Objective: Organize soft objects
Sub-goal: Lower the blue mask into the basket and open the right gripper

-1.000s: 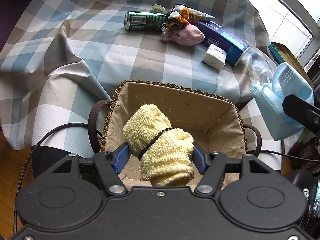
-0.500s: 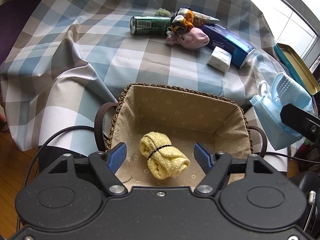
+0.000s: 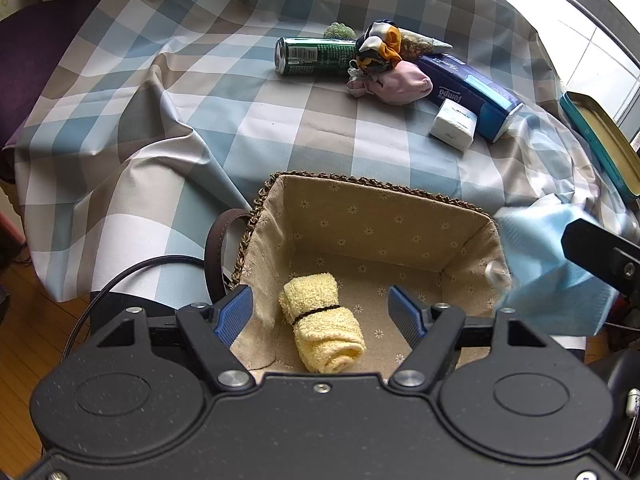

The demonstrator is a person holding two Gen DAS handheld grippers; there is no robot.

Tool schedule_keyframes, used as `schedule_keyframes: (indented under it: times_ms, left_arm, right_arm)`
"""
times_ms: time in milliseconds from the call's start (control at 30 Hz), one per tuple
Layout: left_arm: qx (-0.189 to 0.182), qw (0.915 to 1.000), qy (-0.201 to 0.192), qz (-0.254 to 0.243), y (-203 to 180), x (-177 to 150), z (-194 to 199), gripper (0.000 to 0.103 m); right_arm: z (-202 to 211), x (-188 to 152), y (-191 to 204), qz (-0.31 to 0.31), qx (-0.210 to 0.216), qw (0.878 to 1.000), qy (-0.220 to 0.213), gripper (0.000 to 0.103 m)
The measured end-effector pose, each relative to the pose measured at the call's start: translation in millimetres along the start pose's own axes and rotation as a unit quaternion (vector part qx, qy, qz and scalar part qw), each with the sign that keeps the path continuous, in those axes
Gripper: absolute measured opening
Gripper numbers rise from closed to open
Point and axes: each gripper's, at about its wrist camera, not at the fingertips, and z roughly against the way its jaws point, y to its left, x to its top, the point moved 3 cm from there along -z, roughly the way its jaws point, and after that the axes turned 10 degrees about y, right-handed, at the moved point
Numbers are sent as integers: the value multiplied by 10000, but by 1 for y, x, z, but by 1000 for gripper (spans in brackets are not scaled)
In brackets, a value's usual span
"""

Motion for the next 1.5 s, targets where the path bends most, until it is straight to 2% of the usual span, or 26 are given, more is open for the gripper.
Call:
schedule_keyframes:
  times_ms: [133,800,1433,1500]
  left_arm:
    - [3,10000,19,3,-1,-1,-1,70]
    - [88,10000,-22,-29,-1,-2,-1,70]
    - [527,9978,-389,-15,3,-1,10,71]
    - [567,9975,-425,12,4,0,11,74]
  right_arm:
    - [-1,-1,-1,-13,9,10000,29,61]
    - [-4,-6,-2,-106,18,9998,144,68]
    - [-14,-8,-3,-198,11,9993,333,72]
    - [-17,-8,-4,-213,8,9990,389,72]
